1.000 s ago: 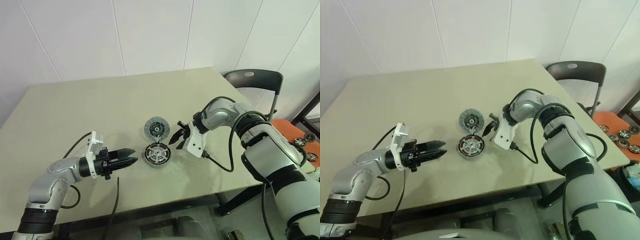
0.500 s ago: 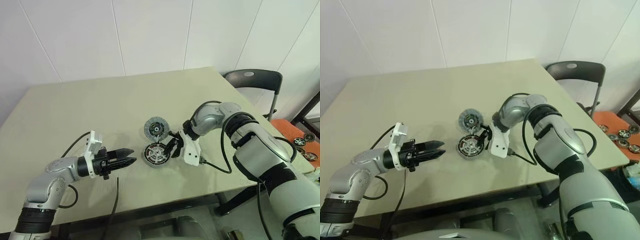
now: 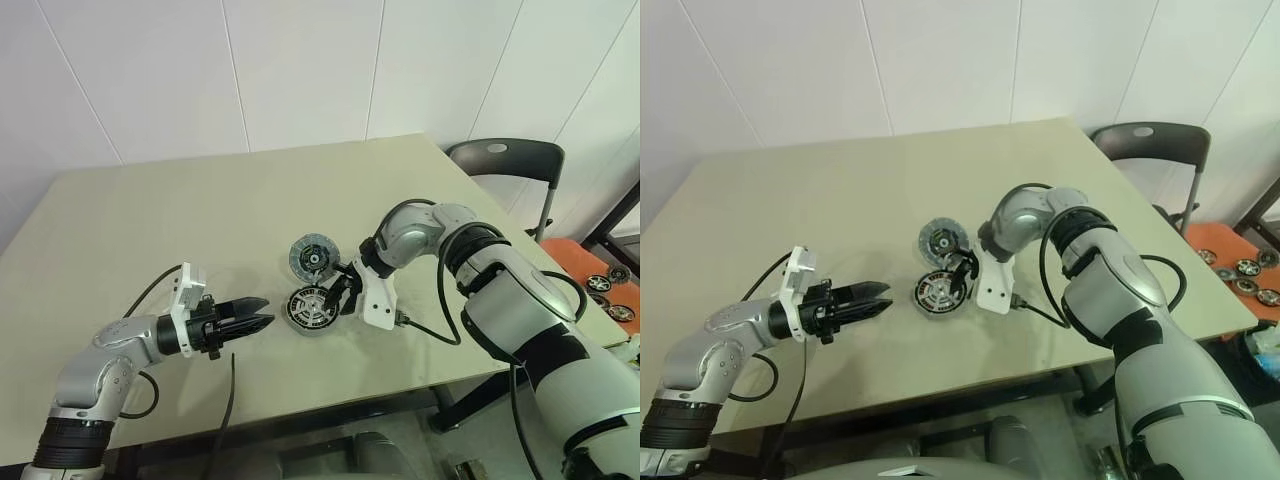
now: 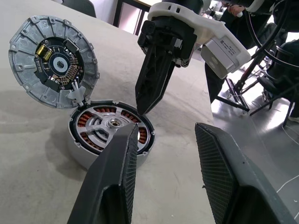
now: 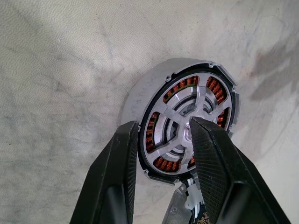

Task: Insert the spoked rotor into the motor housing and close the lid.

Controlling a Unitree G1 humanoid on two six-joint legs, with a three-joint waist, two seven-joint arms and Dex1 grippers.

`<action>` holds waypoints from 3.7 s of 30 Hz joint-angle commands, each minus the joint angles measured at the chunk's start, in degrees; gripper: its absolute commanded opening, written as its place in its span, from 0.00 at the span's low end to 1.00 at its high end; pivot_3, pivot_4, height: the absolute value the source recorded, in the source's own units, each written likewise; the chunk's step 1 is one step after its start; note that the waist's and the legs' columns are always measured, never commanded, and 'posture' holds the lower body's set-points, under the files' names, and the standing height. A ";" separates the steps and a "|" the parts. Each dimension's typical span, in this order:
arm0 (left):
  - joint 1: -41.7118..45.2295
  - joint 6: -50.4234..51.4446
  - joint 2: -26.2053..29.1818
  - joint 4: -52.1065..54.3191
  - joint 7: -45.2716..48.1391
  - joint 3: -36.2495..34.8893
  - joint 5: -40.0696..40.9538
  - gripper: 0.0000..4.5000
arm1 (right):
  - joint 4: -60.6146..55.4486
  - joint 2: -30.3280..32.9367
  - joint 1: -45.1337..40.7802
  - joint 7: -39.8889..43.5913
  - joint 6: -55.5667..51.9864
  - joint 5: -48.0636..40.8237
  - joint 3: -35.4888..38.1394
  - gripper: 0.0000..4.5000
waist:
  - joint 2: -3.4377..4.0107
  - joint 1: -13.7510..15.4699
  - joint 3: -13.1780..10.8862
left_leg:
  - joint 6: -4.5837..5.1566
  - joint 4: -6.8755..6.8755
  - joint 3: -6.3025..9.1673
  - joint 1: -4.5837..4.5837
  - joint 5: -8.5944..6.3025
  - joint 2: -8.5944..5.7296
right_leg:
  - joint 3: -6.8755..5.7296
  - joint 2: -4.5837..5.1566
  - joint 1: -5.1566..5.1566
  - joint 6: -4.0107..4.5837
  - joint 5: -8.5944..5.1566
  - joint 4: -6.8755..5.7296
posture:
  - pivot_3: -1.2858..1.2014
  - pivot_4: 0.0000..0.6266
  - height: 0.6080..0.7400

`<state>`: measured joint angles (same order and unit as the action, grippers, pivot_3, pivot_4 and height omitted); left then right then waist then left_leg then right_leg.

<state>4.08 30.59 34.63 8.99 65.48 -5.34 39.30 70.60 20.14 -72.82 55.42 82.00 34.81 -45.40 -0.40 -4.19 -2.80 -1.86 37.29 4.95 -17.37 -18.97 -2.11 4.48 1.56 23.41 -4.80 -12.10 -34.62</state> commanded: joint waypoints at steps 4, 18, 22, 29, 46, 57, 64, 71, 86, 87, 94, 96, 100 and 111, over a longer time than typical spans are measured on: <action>-0.16 0.36 -0.01 3.27 -1.20 -1.02 1.56 0.46 | -2.23 1.06 0.66 2.83 0.32 -3.19 0.01 0.42 | 0.00 0.03 0.00 | 0.00 0.00 0.01 0.00 0.00 0.00 | 0.00 0.00 0.00 0.00 0.00 -0.02 | 0.52 0.00 1.00; -0.36 0.33 -0.04 3.45 -1.76 -1.06 1.75 0.46 | -3.59 0.68 2.69 -0.12 -5.16 -1.22 -0.58 0.42 | -0.02 0.08 0.01 | -0.01 0.07 0.00 0.05 0.00 -0.01 | 0.01 0.00 0.04 0.01 -0.01 -0.27 | 0.52 0.00 1.00; -0.92 0.04 -0.01 3.30 -1.50 -1.16 1.67 0.46 | -2.25 0.31 1.44 -2.30 -6.38 0.70 -0.58 0.42 | -0.02 0.06 0.01 | -0.04 0.10 0.00 0.08 0.03 -0.01 | 0.01 -0.01 0.04 0.02 -0.02 -0.37 | 0.52 0.00 1.00; -1.05 -0.12 -0.06 3.07 -1.33 -1.14 1.64 0.46 | -1.24 0.19 0.48 -2.31 -6.91 1.47 -0.38 0.42 | -0.02 0.02 0.01 | -0.07 0.29 -0.01 0.08 0.05 -0.02 | 0.02 -0.02 -0.01 0.03 -0.03 -0.44 | 0.52 0.00 1.00; -0.83 -0.78 -0.21 1.91 -0.67 -1.10 1.22 0.46 | -2.76 -0.20 1.06 0.00 -5.17 -1.53 0.46 0.09 | -0.02 -0.62 0.01 | -0.07 0.32 0.00 0.09 0.04 0.00 | 0.02 -0.06 -0.01 0.03 -0.02 -0.49 | 0.52 0.00 1.00; -0.97 -1.09 -0.73 1.60 -0.64 -1.01 0.85 0.46 | -2.29 0.25 0.80 -2.90 -5.10 0.80 -0.06 0.00 | -0.03 -0.59 0.01 | -0.07 0.31 0.03 0.06 0.04 -0.01 | 0.01 -0.04 0.00 0.03 -0.03 -0.47 | 0.52 0.00 1.00; -1.05 -1.25 -1.02 1.56 -0.66 -0.97 0.75 0.46 | -2.33 0.35 0.56 -3.96 -5.20 1.93 -0.30 0.00 | -0.03 -0.67 0.01 | -0.07 0.31 0.03 0.07 0.04 0.00 | 0.01 -0.04 0.00 0.03 -0.03 -0.47 | 0.52 0.00 1.00; -0.80 -1.30 -1.19 1.26 -0.61 -0.75 0.65 0.46 | -2.08 0.41 -0.09 -2.50 -5.39 1.27 -0.14 0.00 | -0.03 -0.68 0.01 | -0.07 0.31 0.02 0.07 0.04 0.00 | 0.01 -0.04 0.00 0.03 -0.03 -0.47 | 0.52 0.00 1.00; 0.55 -2.19 -1.73 -1.16 0.91 0.28 -0.14 0.46 | -5.16 3.58 1.89 32.40 -27.92 -13.90 7.15 0.00 | 0.01 0.00 -0.01 | -0.06 0.51 0.07 -0.01 0.04 -0.02 | -0.04 0.01 -0.08 0.02 -0.03 -0.42 | 0.52 0.00 1.00; 0.93 -2.30 -2.04 -1.54 0.97 0.73 -0.36 0.46 | -5.89 4.14 1.56 32.94 -28.66 -14.18 7.75 0.00 | 0.02 -0.08 -0.02 | -0.06 0.50 0.06 0.00 0.04 0.00 | -0.04 -0.01 -0.06 0.02 -0.03 -0.44 | 0.52 0.00 1.00; 3.14 -2.63 -2.97 -3.32 1.65 2.08 -1.01 0.46 | -9.47 4.57 1.54 35.87 -29.75 -18.54 11.61 0.00 | 0.05 0.03 -0.04 | -0.06 0.50 0.07 0.00 0.04 0.01 | -0.06 -0.04 -0.05 0.01 -0.02 -0.47 | 0.52 0.00 1.00; 3.40 -2.70 -3.02 -3.57 1.75 2.16 -1.24 0.46 | -11.70 4.44 2.72 36.18 -29.05 -21.26 13.08 0.00 | 0.05 0.08 -0.04 | -0.06 0.50 0.07 -0.02 0.04 0.00 | -0.05 -0.01 -0.04 0.01 -0.02 -0.45 | 0.52 0.00 1.00; 4.21 -3.49 -2.64 -4.09 1.64 1.11 -1.43 0.46 | -13.96 2.85 2.93 27.69 -19.87 -22.40 15.24 0.00 | 0.06 0.03 -0.04 | -0.07 0.48 0.06 -0.03 0.03 0.02 | -0.04 0.01 -0.02 0.00 -0.02 -0.43 | 0.52 0.00 1.00; 14.30 -8.78 5.67 -11.73 3.77 -3.55 -4.67 0.46 | -14.98 2.08 5.98 31.06 -17.80 -27.10 12.60 0.19 | -0.01 0.02 -0.06 | -0.06 0.50 0.04 -0.03 0.03 0.00 | -0.03 0.01 -0.04 0.01 -0.03 -0.40 | 0.52 0.00 1.00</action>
<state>17.57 21.95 39.83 -2.90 68.61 -7.88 34.22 56.78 22.68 -66.45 85.59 64.63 10.01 -33.13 -0.41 -4.17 -2.86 -1.92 37.75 4.99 -17.40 -18.94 -2.11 4.45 1.58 23.37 -4.80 -12.12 -35.00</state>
